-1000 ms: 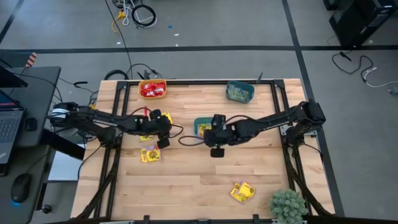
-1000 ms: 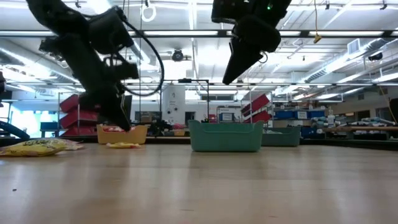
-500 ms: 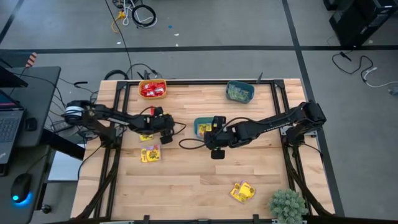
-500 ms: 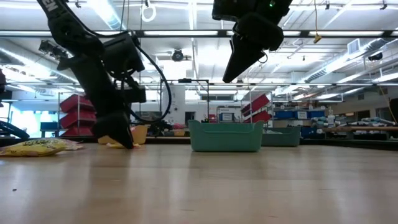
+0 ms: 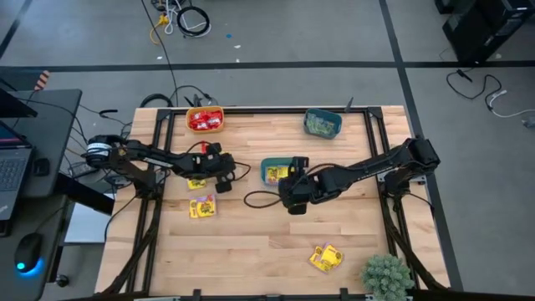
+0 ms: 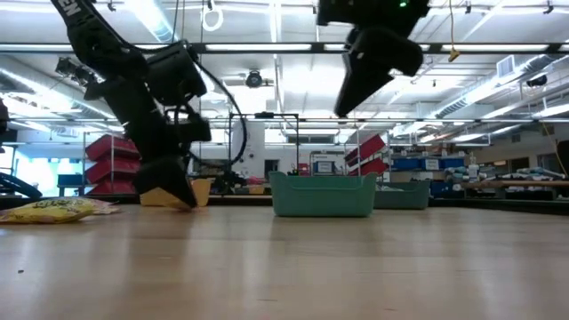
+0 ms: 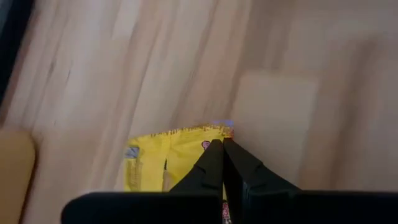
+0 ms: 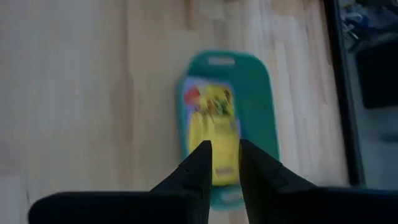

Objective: Sort candy
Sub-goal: Put the yellow candy into the green bin

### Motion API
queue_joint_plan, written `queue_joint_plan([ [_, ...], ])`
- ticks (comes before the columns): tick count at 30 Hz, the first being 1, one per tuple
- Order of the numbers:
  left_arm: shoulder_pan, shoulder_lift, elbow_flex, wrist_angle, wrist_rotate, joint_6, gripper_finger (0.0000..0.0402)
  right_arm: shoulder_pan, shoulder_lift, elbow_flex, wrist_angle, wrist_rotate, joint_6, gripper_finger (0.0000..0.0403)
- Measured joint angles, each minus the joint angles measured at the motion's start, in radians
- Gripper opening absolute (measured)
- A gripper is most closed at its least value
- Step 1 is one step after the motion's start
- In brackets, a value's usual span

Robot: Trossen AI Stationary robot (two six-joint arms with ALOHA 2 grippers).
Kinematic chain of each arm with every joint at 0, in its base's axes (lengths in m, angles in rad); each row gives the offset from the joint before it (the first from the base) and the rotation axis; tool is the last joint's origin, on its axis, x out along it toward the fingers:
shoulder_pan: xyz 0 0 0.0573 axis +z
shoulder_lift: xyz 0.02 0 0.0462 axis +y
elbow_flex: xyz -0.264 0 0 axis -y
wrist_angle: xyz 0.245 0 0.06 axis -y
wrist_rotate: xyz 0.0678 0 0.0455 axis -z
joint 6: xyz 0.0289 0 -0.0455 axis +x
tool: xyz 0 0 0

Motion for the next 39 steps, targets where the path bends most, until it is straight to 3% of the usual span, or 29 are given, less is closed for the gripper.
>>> queue_joint_plan([
  [6,-0.07,-0.022,0.065,0.079,0.095,0.024,0.0001,0.019,-0.061,0.0,-0.197,0.106,0.156,0.0052],
  [13,-0.167,-0.031,0.228,0.058,0.067,0.114,0.0,0.018,-0.137,0.0,-0.352,0.177,0.398,0.0037],
  [16,-0.185,-0.021,0.289,0.077,0.105,0.145,0.0,0.018,-0.156,0.0,-0.372,0.186,0.433,0.0033],
  [30,-0.178,0.291,0.586,0.032,0.112,0.09,0.0,0.018,-0.169,0.0,-0.421,0.211,0.463,0.0028],
  [39,-0.144,0.426,0.624,-0.003,0.039,0.088,0.0,0.04,-0.169,0.0,-0.442,0.213,0.48,0.0027],
])
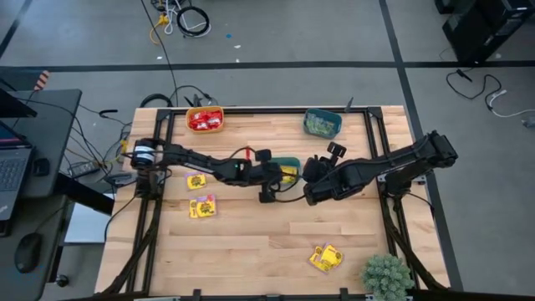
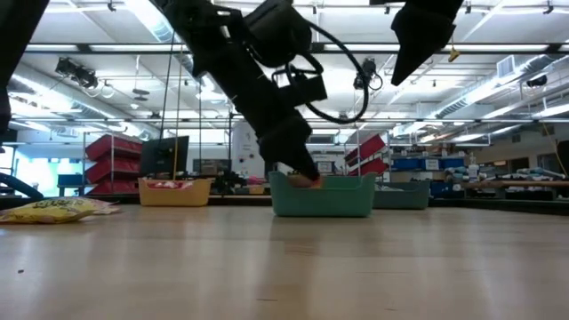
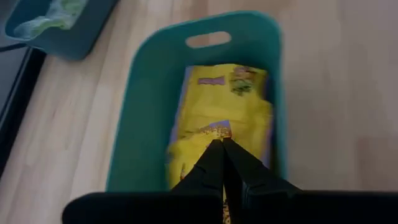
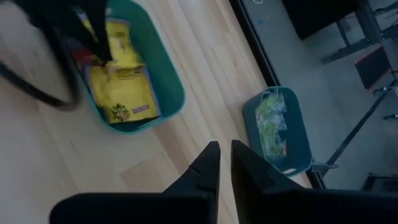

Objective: Sort candy
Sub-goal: Put the yellow candy into the green bin

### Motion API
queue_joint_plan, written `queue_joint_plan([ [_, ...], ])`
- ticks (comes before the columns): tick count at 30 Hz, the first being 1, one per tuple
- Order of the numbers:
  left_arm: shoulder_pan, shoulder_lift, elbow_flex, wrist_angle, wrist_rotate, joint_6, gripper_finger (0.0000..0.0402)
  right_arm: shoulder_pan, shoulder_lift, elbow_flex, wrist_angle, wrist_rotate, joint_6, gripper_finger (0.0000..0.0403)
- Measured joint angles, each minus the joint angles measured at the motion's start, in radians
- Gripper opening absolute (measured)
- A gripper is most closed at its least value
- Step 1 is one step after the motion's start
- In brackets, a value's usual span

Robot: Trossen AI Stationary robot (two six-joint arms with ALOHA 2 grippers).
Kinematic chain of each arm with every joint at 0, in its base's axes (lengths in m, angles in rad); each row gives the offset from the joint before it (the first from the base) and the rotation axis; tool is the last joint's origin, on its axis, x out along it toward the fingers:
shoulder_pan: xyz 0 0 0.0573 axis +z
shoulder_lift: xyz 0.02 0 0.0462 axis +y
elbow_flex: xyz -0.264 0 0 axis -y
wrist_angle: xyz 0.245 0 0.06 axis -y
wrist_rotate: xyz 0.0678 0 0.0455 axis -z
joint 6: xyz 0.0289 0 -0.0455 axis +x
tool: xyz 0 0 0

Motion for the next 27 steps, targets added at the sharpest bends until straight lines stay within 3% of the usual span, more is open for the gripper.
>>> queue_joint_plan([
  [6,0.006,0.004,0.0,-0.015,-0.011,0.031,0.001,0.015,0.0,0.0,0.001,0.0,0.002,0.0025],
  [13,-0.014,0.003,0.0,-0.017,-0.012,0.11,0.0073,0.015,0.0,0.0,0.006,0.0,0.01,0.0034],
  [19,-0.016,-0.016,0.002,-0.019,-0.092,0.089,0.0114,0.015,0.0,0.0,0.005,0.0,0.007,0.0051],
  [23,-0.019,-0.073,-0.01,-0.03,-0.116,0.056,0.0067,0.021,0.0,-0.01,-0.011,-0.004,-0.005,0.0044],
  [25,-0.02,-0.118,-0.042,-0.009,-0.065,0.044,0.0023,0.035,-0.001,-0.042,-0.009,-0.005,-0.001,0.0019],
  [27,-0.02,-0.165,-0.103,0.067,0.015,0.018,0.0009,0.054,-0.007,-0.089,0.012,-0.013,0.023,0.0006],
])
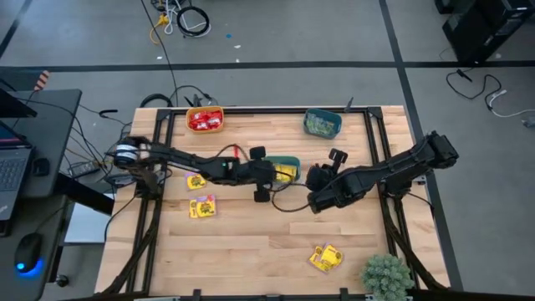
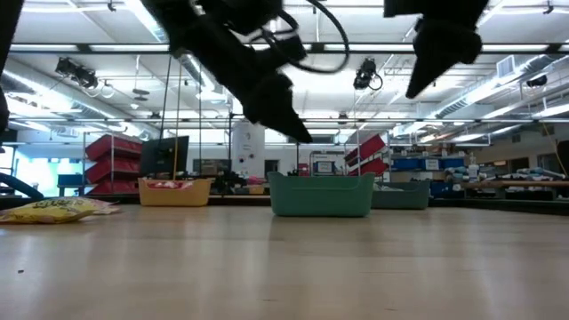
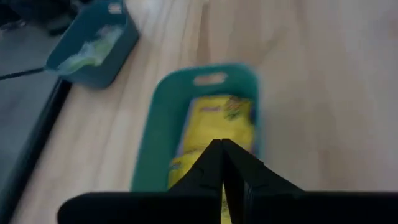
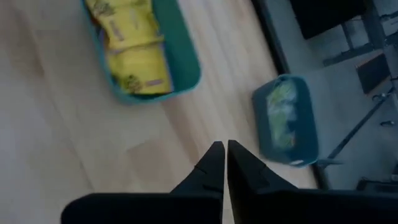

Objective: Sort candy
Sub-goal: Put the yellow candy into the green bin

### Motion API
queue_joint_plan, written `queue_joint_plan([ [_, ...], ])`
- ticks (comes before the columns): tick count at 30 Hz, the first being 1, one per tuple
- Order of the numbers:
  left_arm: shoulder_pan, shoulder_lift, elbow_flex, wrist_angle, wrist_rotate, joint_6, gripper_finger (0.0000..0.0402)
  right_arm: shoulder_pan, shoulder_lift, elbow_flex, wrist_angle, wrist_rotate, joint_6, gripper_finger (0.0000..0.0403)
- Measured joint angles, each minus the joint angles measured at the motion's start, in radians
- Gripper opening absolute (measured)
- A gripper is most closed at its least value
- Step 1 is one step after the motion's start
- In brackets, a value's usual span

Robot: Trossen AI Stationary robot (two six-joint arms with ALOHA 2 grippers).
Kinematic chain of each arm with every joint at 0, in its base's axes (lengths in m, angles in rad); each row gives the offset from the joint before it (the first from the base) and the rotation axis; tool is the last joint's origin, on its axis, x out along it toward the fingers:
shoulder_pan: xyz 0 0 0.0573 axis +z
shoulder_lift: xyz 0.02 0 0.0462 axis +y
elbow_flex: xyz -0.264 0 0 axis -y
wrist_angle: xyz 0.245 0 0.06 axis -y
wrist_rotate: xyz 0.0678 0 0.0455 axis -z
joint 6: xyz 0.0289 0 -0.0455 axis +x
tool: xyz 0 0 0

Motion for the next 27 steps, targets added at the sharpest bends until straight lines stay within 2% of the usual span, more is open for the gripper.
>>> queue_joint_plan([
  [3,-0.004,-0.091,-0.124,0.147,0.064,-0.034,0.0006,0.03,-0.03,-0.09,0.097,-0.053,0.032,0.0007],
  [6,-0.013,-0.181,-0.26,0.294,0.13,-0.087,0.0003,0.06,-0.066,-0.186,0.265,-0.158,0.037,0.0002],
  [11,-0.057,-0.307,-0.443,0.474,0.172,-0.136,0.0002,0.087,-0.114,-0.318,0.533,-0.461,0.041,0.0001],
  [13,-0.075,-0.339,-0.496,0.492,0.173,-0.151,0.0002,0.093,-0.122,-0.356,0.607,-0.564,0.067,0.0001],
  [17,-0.105,-0.378,-0.554,0.508,0.17,-0.192,0.0002,0.093,-0.122,-0.415,0.69,-0.744,0.146,0.0014],
  [21,-0.129,-0.38,-0.578,0.507,0.17,-0.223,0.0002,0.095,-0.12,-0.46,0.72,-0.882,0.246,0.0048],
  [24,-0.143,-0.38,-0.583,0.513,0.166,-0.224,0.0001,0.108,-0.12,-0.482,0.722,-0.947,0.309,0.0085],
  [27,-0.152,-0.379,-0.586,0.51,0.151,-0.224,0.0001,0.134,-0.12,-0.505,0.731,-0.966,0.36,0.0126],
])
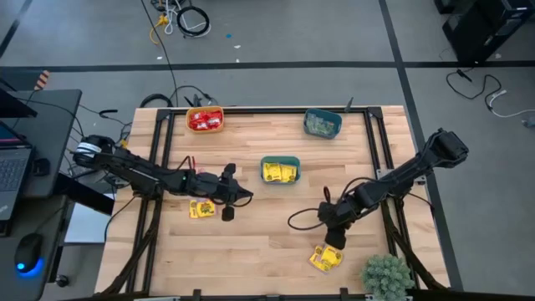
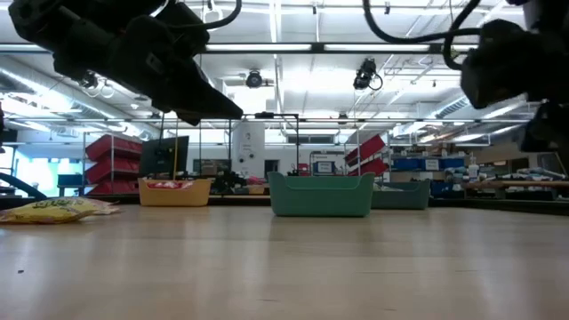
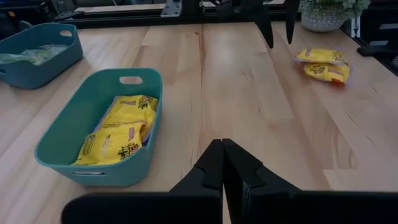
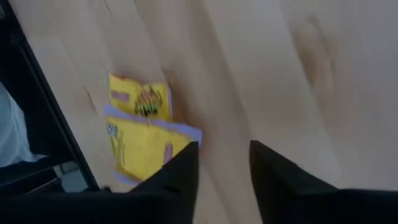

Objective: Sort candy
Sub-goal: Put the yellow candy into the green bin

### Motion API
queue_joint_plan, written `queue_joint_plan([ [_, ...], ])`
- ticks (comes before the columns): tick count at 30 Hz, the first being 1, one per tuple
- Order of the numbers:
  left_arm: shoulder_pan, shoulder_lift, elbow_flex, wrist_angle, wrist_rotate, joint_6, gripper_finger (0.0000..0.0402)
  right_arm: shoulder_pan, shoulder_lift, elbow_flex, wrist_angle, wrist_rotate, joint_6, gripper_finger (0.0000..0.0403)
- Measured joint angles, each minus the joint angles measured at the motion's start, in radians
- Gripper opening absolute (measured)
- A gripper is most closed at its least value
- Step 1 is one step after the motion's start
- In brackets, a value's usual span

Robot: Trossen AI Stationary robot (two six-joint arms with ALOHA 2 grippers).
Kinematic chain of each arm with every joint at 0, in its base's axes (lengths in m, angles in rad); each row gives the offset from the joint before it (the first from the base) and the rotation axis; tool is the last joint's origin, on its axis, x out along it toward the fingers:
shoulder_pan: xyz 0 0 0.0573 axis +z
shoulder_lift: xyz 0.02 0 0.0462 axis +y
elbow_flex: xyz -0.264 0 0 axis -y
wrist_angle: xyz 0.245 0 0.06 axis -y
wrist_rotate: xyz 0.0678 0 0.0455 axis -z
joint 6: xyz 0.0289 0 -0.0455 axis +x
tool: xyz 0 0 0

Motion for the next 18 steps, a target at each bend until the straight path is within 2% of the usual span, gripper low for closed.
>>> queue_joint_plan([
  [4,-0.006,0.0,0.0,-0.006,-0.004,-0.002,0.0001,0.037,0.0,-0.026,0.05,-0.005,0.036,0.017],
  [8,-0.015,0.0,0.0,-0.011,-0.005,-0.004,0.0001,0.067,0.0,-0.076,0.201,-0.005,0.073,0.0191],
  [12,-0.017,0.0,0.0,-0.013,-0.005,-0.004,0.0001,0.076,0.0,-0.125,0.25,0.01,0.133,0.0189],
  [18,-0.017,0.0,0.0,-0.023,-0.005,-0.004,0.0001,0.093,0.0,-0.169,0.349,0.023,0.141,0.0156],
])
